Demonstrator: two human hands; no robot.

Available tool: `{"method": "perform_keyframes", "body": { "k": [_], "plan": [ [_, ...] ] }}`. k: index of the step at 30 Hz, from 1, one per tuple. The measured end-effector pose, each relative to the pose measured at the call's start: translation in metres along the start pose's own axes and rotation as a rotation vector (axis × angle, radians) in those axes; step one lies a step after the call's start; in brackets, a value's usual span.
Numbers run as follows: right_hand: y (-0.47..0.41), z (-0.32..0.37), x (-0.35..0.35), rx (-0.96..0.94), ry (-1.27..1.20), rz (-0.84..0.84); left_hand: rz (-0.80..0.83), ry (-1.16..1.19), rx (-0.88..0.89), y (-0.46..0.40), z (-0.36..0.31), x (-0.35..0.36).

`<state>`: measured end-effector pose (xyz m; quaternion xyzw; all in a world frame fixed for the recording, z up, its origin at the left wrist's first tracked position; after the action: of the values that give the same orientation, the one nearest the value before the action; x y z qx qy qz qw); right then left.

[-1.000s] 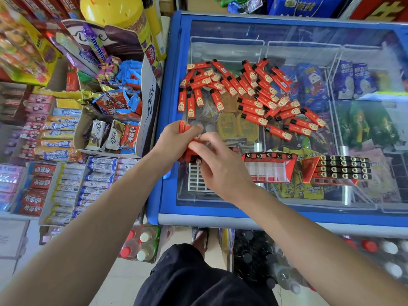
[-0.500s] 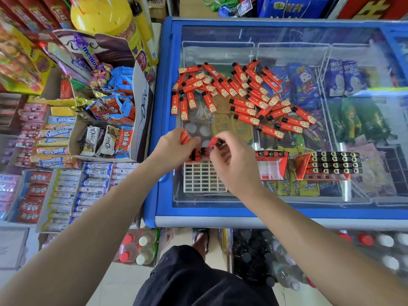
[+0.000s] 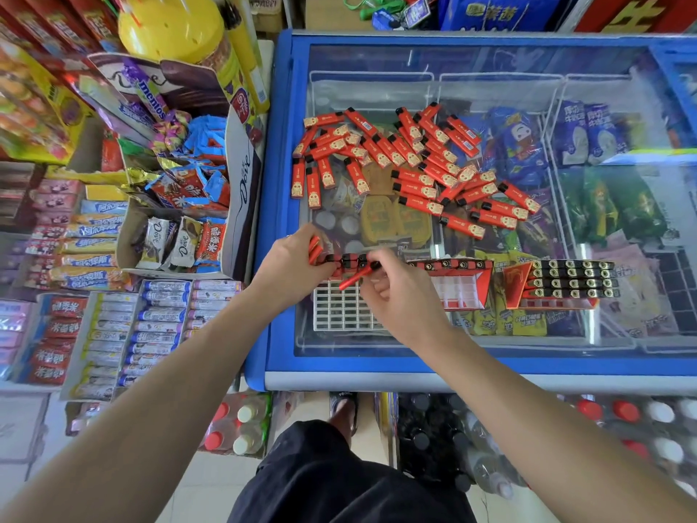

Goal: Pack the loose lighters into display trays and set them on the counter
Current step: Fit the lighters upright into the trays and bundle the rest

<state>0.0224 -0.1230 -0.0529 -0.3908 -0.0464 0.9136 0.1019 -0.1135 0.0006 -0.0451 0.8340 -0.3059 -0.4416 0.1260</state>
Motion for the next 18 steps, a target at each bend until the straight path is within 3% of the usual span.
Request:
{"method": "perform_keyframes", "body": {
  "k": [7,18],
  "plan": [
    [0.002,-0.007,0.014,-0.074,0.371,0.178,0.005,-0.008,-0.013,-0.006,0.002,0.002],
    [-0.006,-0.003,0.019,-0.188,0.333,0.080,0.014,-0.001,0.001,-0.008,0.003,0.003]
  ]
}}
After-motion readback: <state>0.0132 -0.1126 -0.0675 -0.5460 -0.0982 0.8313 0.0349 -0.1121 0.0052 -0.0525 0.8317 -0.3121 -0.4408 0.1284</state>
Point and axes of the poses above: each hand's wrist, its own y-axis away from the middle knuckle, its own x-axis out of the palm, z = x × y, the point moved 5 cm from there along -y, towards the middle knuckle, and after that the axes turned 11 degrees about -x, right-handed, at the moved point
